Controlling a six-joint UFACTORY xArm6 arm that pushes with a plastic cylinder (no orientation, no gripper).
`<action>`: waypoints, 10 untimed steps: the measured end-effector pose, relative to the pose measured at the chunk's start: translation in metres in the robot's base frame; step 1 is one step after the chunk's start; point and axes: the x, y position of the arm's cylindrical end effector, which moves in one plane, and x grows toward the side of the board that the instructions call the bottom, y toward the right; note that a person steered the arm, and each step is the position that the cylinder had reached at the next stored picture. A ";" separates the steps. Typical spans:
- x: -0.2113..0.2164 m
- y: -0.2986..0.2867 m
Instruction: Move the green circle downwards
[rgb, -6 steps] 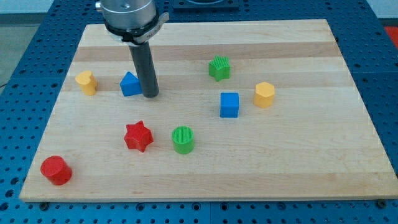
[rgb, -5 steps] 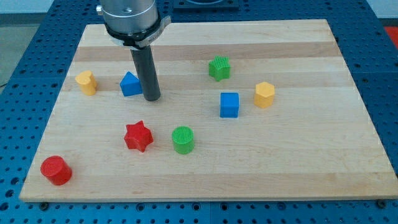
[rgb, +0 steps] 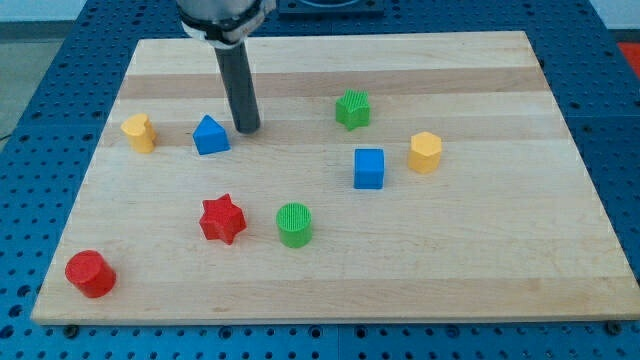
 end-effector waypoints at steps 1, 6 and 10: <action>0.033 0.024; 0.075 0.037; 0.154 0.033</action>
